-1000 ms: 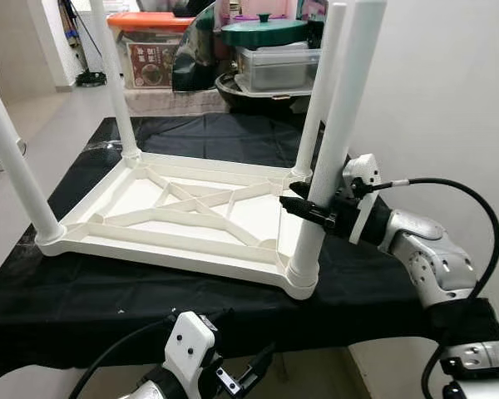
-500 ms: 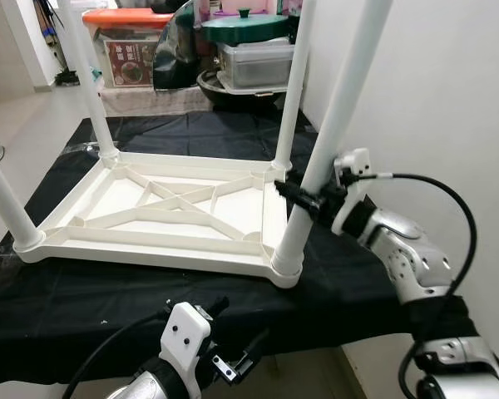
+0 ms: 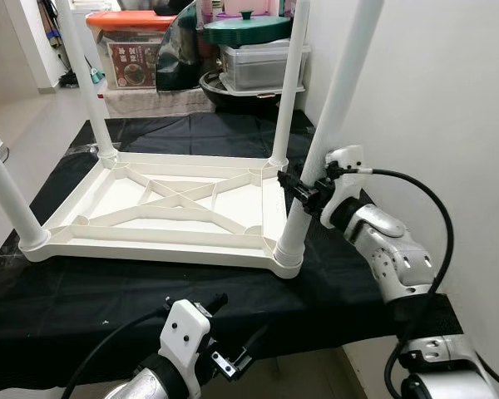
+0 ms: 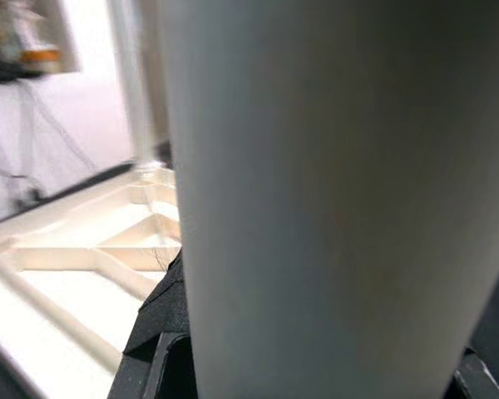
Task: Building children table
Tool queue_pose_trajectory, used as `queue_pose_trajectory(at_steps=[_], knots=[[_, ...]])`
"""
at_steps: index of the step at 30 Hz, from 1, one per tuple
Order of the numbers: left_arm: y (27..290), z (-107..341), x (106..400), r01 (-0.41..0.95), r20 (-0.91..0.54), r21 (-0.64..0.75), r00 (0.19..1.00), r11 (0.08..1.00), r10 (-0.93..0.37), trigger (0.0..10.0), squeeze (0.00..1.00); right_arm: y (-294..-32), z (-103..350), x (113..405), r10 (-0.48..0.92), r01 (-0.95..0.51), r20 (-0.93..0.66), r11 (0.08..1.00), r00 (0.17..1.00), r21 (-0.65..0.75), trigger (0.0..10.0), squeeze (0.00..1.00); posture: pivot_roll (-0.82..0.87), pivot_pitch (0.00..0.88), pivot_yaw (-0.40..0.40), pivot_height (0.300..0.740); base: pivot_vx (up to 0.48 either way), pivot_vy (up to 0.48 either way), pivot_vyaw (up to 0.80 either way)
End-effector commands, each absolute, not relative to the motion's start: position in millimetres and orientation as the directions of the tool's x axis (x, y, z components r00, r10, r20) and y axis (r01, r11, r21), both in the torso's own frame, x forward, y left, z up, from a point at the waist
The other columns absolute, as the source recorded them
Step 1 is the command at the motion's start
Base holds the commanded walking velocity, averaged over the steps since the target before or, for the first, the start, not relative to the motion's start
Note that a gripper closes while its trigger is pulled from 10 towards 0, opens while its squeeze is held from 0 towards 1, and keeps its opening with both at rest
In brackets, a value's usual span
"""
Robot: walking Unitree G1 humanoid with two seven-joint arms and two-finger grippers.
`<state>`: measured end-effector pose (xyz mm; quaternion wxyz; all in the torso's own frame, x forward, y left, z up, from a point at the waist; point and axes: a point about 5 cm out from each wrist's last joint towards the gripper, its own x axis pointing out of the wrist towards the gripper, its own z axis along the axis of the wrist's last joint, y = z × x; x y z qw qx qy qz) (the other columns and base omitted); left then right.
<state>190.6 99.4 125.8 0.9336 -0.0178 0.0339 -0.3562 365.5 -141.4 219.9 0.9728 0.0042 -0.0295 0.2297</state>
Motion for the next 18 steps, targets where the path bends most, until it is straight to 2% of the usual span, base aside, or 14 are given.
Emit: queue_pose_trajectory(at_steps=[1,3,4,5,7,9,10,13,14,15,16,18], knots=[[101,122,192,0.652,-0.063,-0.047,0.754,0.757,-0.654,10.0,0.00,-151,190,366,0.364,-0.367,-0.076,0.930,0.928,-0.024,10.0,0.00,0.05,0.050,-0.026,0.740,0.000,0.000,0.00],[101,122,192,0.652,-0.063,-0.047,0.754,0.757,-0.654,10.0,0.00,-151,190,366,0.362,-0.365,-0.076,0.931,0.929,-0.024,10.0,0.00,0.05,0.050,-0.026,0.740,0.000,0.000,0.00],[101,122,193,0.651,-0.062,-0.045,0.755,0.758,-0.652,10.0,0.00,-150,189,366,0.291,-0.291,-0.087,0.957,0.953,0.015,10.0,0.00,0.04,0.054,-0.023,0.740,0.000,0.000,0.00],[101,122,193,0.651,-0.062,-0.045,0.755,0.758,-0.652,10.0,0.00,-150,189,366,0.291,-0.291,-0.087,0.957,0.953,0.015,10.0,0.00,0.04,0.054,-0.023,0.740,0.000,0.000,0.00],[101,123,195,0.652,-0.060,-0.038,0.755,0.757,-0.653,10.0,0.00,-153,184,363,0.084,-0.079,-0.123,0.996,0.989,0.047,10.0,0.00,0.04,0.056,-0.019,0.740,0.000,0.000,0.00],[101,123,195,0.652,-0.060,-0.038,0.755,0.757,-0.653,10.0,0.00,-153,184,363,0.084,-0.079,-0.123,0.996,0.989,0.047,10.0,0.00,0.04,0.056,-0.019,0.740,0.000,0.000,0.00],[101,123,196,0.652,-0.058,-0.036,0.755,0.757,-0.653,10.0,0.00,-154,181,361,-0.014,0.023,-0.145,0.998,0.989,0.056,10.0,0.00,0.04,0.056,-0.017,0.740,0.000,0.000,0.00],[101,123,197,0.652,-0.057,-0.034,0.755,0.757,-0.653,10.0,0.00,-153,179,360,-0.084,0.095,-0.156,0.993,0.984,0.064,10.0,0.00,0.04,0.056,-0.016,0.740,0.000,0.000,0.00],[101,123,199,0.652,-0.056,-0.032,0.755,0.757,-0.653,10.0,0.00,-152,178,358,-0.170,0.183,-0.159,0.981,0.973,0.067,10.0,0.00,0.04,0.054,-0.017,0.740,0.000,0.000,0.00],[102,124,200,0.652,-0.053,-0.029,0.756,0.758,-0.652,10.0,0.00,-148,180,357,-0.251,0.260,-0.132,0.964,0.959,0.057,10.0,0.00,0.04,0.052,-0.018,0.740,0.000,0.000,0.00],[102,124,200,0.652,-0.053,-0.029,0.756,0.758,-0.652,10.0,0.00,-148,180,357,-0.251,0.260,-0.132,0.964,0.959,0.057,10.0,0.00,0.04,0.052,-0.018,0.740,0.000,0.000,0.00],[102,125,202,0.650,-0.051,-0.023,0.758,0.760,-0.650,10.0,0.00,-139,184,353,-0.346,0.349,-0.082,0.937,0.934,0.020,10.0,0.00,0.05,0.051,-0.021,0.740,0.000,0.000,0.00]])
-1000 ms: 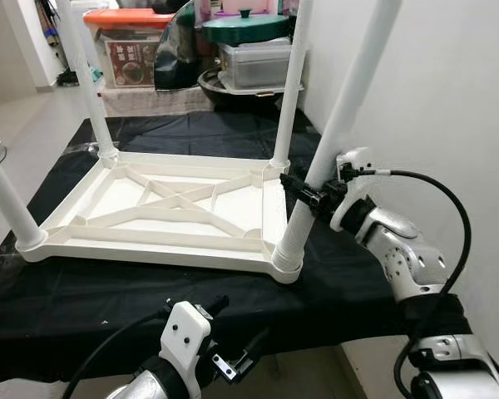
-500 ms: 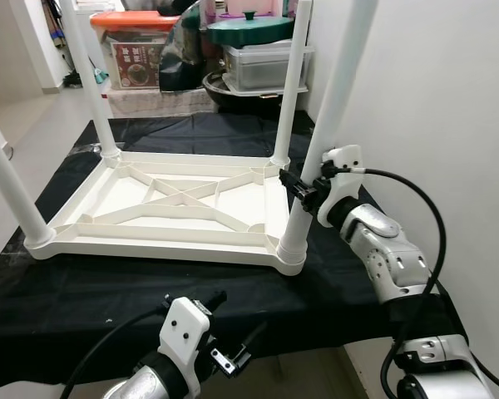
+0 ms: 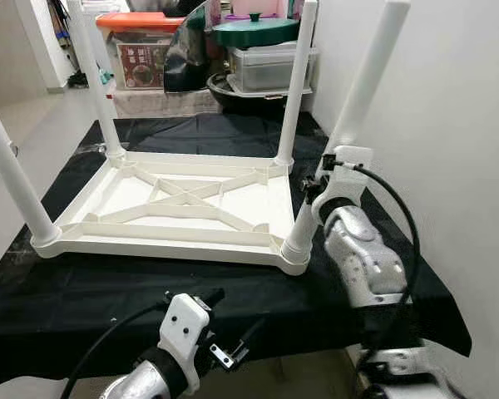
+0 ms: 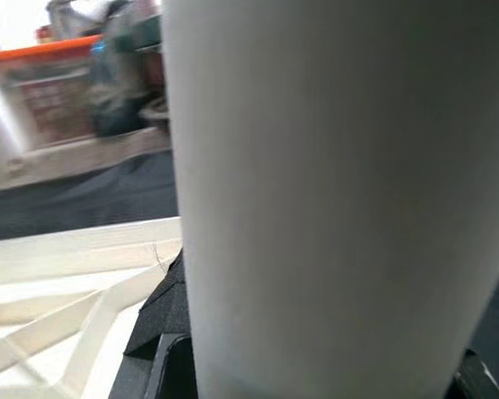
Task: Building children table
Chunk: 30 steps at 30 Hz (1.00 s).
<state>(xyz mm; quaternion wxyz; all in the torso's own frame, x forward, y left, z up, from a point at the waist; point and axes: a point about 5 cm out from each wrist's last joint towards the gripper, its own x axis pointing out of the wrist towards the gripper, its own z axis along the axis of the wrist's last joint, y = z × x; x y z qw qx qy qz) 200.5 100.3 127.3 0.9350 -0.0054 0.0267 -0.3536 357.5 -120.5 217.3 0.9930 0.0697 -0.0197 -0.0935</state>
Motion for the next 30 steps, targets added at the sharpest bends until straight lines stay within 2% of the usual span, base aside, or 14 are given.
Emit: queue_pose_trajectory(at_steps=[1,4,6,9,14,17,20,25,28,30], knots=[[102,125,202,0.650,-0.051,-0.023,0.758,0.760,-0.650,10.0,0.00,-139,184,353,-0.346,0.349,-0.082,0.937,0.934,0.020,10.0,0.00,0.05,0.051,-0.021,0.740,0.000,0.000,0.00],[103,125,203,0.647,-0.050,-0.019,0.761,0.762,-0.647,10.0,0.00,-132,186,351,-0.396,0.397,-0.055,0.918,0.916,-0.006,10.0,0.00,0.05,0.051,-0.021,0.740,0.000,0.000,0.00],[104,125,204,0.645,-0.050,-0.015,0.763,0.764,-0.645,10.0,0.00,-125,188,347,-0.505,0.502,-0.054,0.863,0.861,-0.062,10.0,0.00,0.05,0.052,-0.020,0.740,0.000,0.000,0.00],[104,125,204,0.645,-0.050,-0.012,0.763,0.764,-0.644,10.0,0.00,-121,189,346,-0.528,0.525,-0.055,0.849,0.847,-0.065,10.0,0.00,0.05,0.052,-0.020,0.740,0.000,0.000,0.00],[103,125,205,0.646,-0.046,-0.013,0.762,0.763,-0.646,10.0,0.00,-107,184,341,-0.606,0.612,-0.154,0.791,0.780,-0.009,10.0,0.00,0.05,0.050,-0.024,0.740,0.000,0.000,0.00],[103,124,206,0.646,-0.045,-0.012,0.763,0.764,-0.645,10.0,0.00,-100,178,340,-0.598,0.617,-0.226,0.787,0.769,0.017,10.0,0.00,0.05,0.049,-0.026,0.740,0.000,0.000,0.00],[102,124,206,0.646,-0.044,-0.012,0.763,0.764,-0.645,10.0,0.00,-86,174,345,-0.466,0.503,-0.277,0.861,0.840,0.079,10.0,0.00,0.05,0.048,-0.027,0.740,0.000,0.000,0.00],[101,123,206,0.647,-0.043,-0.013,0.761,0.763,-0.647,10.0,0.00,-87,167,352,-0.361,0.395,-0.316,0.917,0.878,0.050,10.0,0.00,0.04,0.044,-0.027,0.740,0.000,0.000,0.00],[102,123,206,0.646,-0.043,-0.012,0.762,0.763,-0.646,10.0,0.00,-81,165,357,-0.165,0.205,-0.286,0.972,0.944,0.114,10.0,0.00,0.04,0.041,-0.027,0.740,0.000,0.000,0.00],[102,123,206,0.645,-0.042,-0.012,0.763,0.764,-0.645,10.0,0.00,-72,167,357,0.050,0.006,-0.248,0.975,0.967,0.222,10.0,0.00,0.04,0.037,-0.028,0.740,0.000,0.000,0.00]])
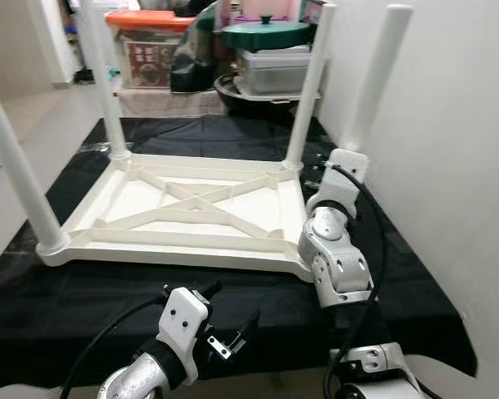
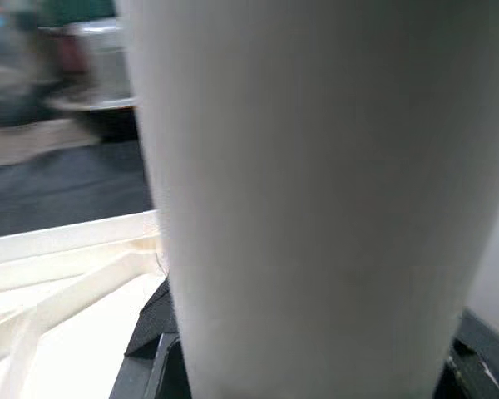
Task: Building children table
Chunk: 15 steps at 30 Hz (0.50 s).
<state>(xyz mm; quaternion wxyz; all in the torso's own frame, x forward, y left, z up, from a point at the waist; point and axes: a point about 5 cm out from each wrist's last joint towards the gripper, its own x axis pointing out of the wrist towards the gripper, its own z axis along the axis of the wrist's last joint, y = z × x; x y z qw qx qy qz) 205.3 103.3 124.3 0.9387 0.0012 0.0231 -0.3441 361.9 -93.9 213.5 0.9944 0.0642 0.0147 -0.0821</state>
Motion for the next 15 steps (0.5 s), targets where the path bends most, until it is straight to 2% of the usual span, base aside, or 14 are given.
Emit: queue_pose_trajectory(at_steps=[1,3,8,10,13,15], knots=[[101.7,123.0,206.3,0.645,-0.042,-0.012,0.763,0.764,-0.645,10.0,0.00,-71.9,167.4,356.8,0.050,0.006,-0.248,0.975,0.967,0.222,10.0,0.00,0.04,0.037,-0.028,0.740,0.000,0.000,0.00],[101.8,123.0,206.5,0.645,-0.041,-0.011,0.763,0.764,-0.645,10.0,0.00,-70.6,166.3,356.5,0.150,-0.086,-0.248,0.964,0.957,0.253,10.0,0.00,0.04,0.033,-0.029,0.740,0.000,0.000,0.00],[101.4,123.0,206.7,0.646,-0.039,-0.010,0.763,0.763,-0.646,10.0,0.00,-72.6,164.9,357.0,0.219,-0.160,-0.235,0.956,0.947,0.246,10.0,0.00,0.04,0.029,-0.031,0.740,0.000,0.000,0.00],[101.2,123.2,206.8,0.646,-0.037,-0.009,0.763,0.763,-0.646,10.0,0.00,-71.9,164.1,356.6,0.316,-0.258,-0.209,0.929,0.925,0.265,10.0,0.00,0.04,0.029,-0.031,0.740,0.000,0.000,0.00],[102.7,123.6,206.9,0.643,-0.037,-0.003,0.765,0.766,-0.642,10.0,0.00,-70.0,161.7,356.6,0.513,-0.476,-0.194,0.855,0.836,0.206,10.0,0.00,0.05,0.025,-0.036,0.740,0.000,0.000,0.00],[102.7,123.6,206.9,0.643,-0.037,-0.003,0.765,0.766,-0.642,10.0,0.00,-70.0,161.7,356.6,0.513,-0.476,-0.194,0.855,0.836,0.206,10.0,0.00,0.05,0.025,-0.036,0.740,0.000,0.000,0.00]])
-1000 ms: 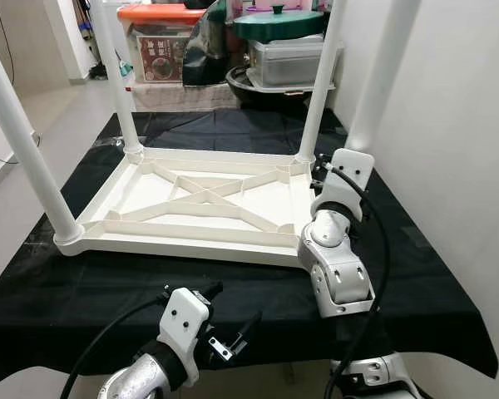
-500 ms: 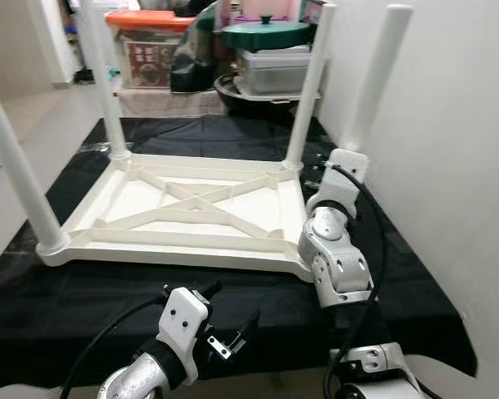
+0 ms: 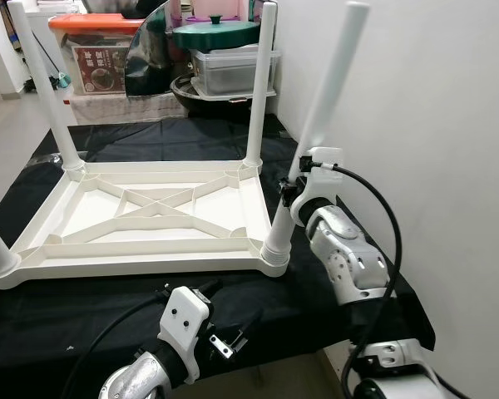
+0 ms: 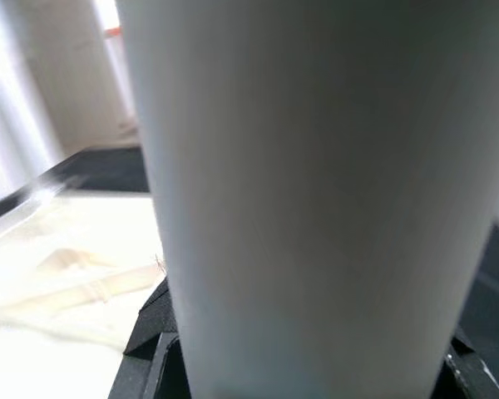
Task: Building children table
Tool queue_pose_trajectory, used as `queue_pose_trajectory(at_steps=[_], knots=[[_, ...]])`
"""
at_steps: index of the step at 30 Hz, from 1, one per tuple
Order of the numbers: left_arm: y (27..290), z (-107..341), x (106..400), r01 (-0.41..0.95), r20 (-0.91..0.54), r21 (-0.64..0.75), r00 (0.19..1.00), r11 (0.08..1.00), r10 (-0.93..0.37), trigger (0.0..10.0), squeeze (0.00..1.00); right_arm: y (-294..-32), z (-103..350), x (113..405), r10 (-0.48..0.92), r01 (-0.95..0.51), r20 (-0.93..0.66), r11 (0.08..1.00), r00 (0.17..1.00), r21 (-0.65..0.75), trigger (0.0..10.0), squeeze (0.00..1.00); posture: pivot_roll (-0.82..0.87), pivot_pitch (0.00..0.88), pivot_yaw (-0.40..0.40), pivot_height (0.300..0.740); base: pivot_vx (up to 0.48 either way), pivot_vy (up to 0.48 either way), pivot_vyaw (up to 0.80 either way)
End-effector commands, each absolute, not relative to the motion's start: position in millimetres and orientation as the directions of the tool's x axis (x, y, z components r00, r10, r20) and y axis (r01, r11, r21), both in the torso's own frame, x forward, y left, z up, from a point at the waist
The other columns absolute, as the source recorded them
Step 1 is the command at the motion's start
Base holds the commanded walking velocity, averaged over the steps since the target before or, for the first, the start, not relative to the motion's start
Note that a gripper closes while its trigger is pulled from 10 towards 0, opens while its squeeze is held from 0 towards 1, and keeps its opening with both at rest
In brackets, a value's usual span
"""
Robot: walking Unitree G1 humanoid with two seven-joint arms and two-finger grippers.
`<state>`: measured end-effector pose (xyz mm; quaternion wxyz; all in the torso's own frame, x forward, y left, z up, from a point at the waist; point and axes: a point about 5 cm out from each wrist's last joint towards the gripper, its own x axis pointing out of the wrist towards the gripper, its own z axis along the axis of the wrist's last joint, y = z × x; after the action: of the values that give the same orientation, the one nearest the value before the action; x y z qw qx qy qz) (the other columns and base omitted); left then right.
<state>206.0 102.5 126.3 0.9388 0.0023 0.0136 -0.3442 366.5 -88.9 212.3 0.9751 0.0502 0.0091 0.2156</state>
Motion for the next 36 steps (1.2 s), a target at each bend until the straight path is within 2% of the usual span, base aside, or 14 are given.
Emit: queue_pose_trajectory(at_steps=[1,8,10,11,13,17,18,19,20,22,23,26,31,36], knots=[[104,124,207,0.641,-0.038,-0.002,0.767,0.768,-0.640,10.0,0.00,-70,163,358,0.570,-0.541,-0.191,0.820,0.799,0.186,10.0,0.00,0.05,0.025,-0.038,0.740,0.000,0.000,0.00],[105,124,206,0.638,-0.037,-0.001,0.769,0.770,-0.638,10.0,0.00,-72,166,362,0.577,-0.552,-0.191,0.816,0.794,0.174,10.0,0.00,0.05,0.025,-0.037,0.740,0.000,0.000,0.00],[104,124,206,0.638,-0.035,0.000,0.770,0.770,-0.637,10.0,0.00,-85,164,371,0.411,-0.382,-0.236,0.910,0.880,0.161,10.0,0.00,0.05,0.027,-0.039,0.740,0.000,0.000,0.00],[104,124,206,0.638,-0.035,0.000,0.770,0.770,-0.637,10.0,0.00,-85,164,371,0.411,-0.382,-0.236,0.910,0.880,0.161,10.0,0.00,0.05,0.027,-0.039,0.740,0.000,0.000,0.00],[104,125,207,0.638,-0.033,0.001,0.770,0.770,-0.637,10.0,0.00,-101,164,376,0.190,-0.155,-0.224,0.974,0.956,0.165,10.0,0.00,0.05,0.032,-0.038,0.740,0.000,0.000,0.00],[104,125,208,0.636,-0.031,0.002,0.772,0.772,-0.635,10.0,0.00,-104,164,376,0.139,-0.099,-0.220,0.978,0.965,0.185,10.0,0.00,0.05,0.035,-0.040,0.740,0.000,0.000,0.00],[106,127,211,0.627,-0.023,0.010,0.779,0.779,-0.626,10.0,0.00,-112,164,371,-0.025,0.061,-0.191,0.981,0.981,0.184,10.0,0.00,0.05,0.037,-0.038,0.740,0.000,0.000,0.00],[106,127,211,0.627,-0.023,0.010,0.779,0.779,-0.626,10.0,0.00,-112,164,371,-0.025,0.061,-0.191,0.981,0.981,0.184,10.0,0.00,0.05,0.037,-0.038,0.740,0.000,0.000,0.00],[106,128,213,0.623,-0.020,0.012,0.782,0.782,-0.623,10.0,0.00,-115,164,368,-0.087,0.117,-0.176,0.978,0.981,0.170,10.0,0.00,0.05,0.037,-0.038,0.740,0.000,0.000,0.00],[106,128,213,0.623,-0.020,0.012,0.782,0.782,-0.623,10.0,0.00,-115,164,368,-0.087,0.117,-0.176,0.978,0.981,0.170,10.0,0.00,0.05,0.037,-0.038,0.740,0.000,0.000,0.00],[107,128,214,0.620,-0.018,0.018,0.785,0.785,-0.619,10.0,0.00,-116,166,364,-0.145,0.169,-0.152,0.973,0.978,0.159,10.0,0.00,0.05,0.040,-0.035,0.740,0.000,0.000,0.00],[111,131,219,0.610,-0.011,0.033,0.792,0.792,-0.610,10.0,0.00,-103,176,355,-0.220,0.227,-0.091,0.971,0.971,0.071,10.0,0.00,0.05,0.041,-0.035,0.740,0.000,0.000,0.00],[114,133,224,0.602,-0.005,0.046,0.798,0.797,-0.602,10.0,0.00,-83,176,348,-0.322,0.314,-0.114,0.946,0.940,-0.082,10.0,0.00,0.05,0.042,-0.036,0.740,0.000,0.000,0.00],[114,134,226,0.598,0.001,0.053,0.801,0.800,-0.599,10.0,0.00,-79,168,344,-0.445,0.441,-0.209,0.895,0.871,-0.071,10.0,0.00,0.05,0.040,-0.041,0.740,0.000,0.000,0.00]])
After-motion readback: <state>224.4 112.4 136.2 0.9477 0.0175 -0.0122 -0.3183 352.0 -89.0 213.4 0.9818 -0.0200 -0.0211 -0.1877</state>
